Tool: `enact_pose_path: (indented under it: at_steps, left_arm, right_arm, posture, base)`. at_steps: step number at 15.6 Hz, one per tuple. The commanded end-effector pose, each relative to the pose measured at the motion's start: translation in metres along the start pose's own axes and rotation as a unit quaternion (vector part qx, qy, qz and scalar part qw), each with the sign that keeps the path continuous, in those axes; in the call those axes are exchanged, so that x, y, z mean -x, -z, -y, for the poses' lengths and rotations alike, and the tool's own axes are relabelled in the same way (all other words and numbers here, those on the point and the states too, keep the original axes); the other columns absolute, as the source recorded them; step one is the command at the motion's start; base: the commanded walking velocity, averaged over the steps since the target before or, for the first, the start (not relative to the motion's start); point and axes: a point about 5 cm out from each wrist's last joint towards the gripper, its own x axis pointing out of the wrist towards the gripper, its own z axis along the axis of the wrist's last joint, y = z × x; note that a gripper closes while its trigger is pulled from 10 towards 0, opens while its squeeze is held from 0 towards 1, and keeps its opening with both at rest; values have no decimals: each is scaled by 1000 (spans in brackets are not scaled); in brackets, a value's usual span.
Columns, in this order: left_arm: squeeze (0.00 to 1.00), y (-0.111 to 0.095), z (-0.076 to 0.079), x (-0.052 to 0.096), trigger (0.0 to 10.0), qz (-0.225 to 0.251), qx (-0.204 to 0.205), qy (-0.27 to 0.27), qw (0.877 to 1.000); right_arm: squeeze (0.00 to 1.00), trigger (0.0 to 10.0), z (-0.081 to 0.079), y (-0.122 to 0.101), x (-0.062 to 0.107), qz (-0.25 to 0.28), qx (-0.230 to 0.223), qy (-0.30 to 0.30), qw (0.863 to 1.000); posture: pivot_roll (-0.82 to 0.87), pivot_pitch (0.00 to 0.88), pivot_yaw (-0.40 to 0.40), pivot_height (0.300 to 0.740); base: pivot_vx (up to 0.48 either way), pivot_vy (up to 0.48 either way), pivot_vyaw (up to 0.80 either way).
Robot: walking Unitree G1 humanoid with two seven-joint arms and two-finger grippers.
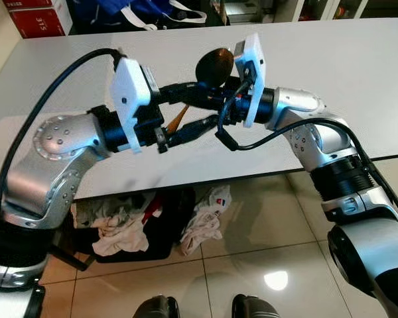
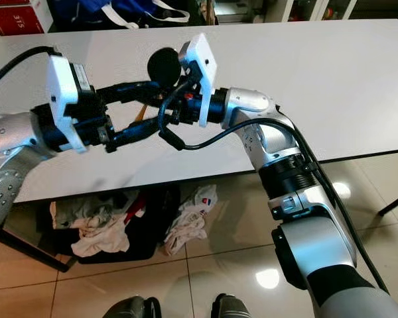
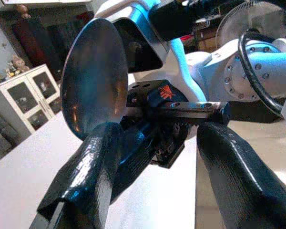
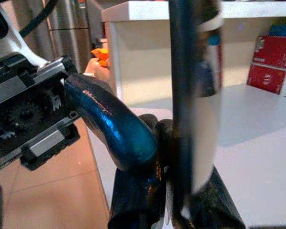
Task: Setting the table
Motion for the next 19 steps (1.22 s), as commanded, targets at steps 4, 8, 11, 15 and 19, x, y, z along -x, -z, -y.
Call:
enact_pose_path:
  at_steps: [4,8,11,15,19]
  left_arm:
    - [0,2,-21,33,10000,-47,3,-63,997]
    - [0,6,-16,68,10000,24,94,-119,988]
    - [0,29,3,59,10000,7,137,-102,985]
    - [0,44,2,51,10000,-42,120,-108,986]
    - [0,28,0,48,10000,-23,106,-92,990]
  right_arm:
    - [0,0,-8,-22,-1,17,27,-88,996]
    - [0,0,3,-19,16,19,15,-50,998]
    - [0,0,-6,-33,23,83,-29,-101,991]
    - [0,0,-23,-50,25,101,-44,-197,974]
    - [0,0,-36,-39,20,65,-53,-232,969]
  posture:
    - [-65,99,-3,740]
    - [-65,114,-28,740]
    - [-66,116,-33,740]
    - [-75,109,-35,740]
    - [-63,101,-32,740]
  base:
    - [0,0,0]
    - [0,0,0]
    - [0,0,0]
    - [0,0,0]
    - [0,0,0]
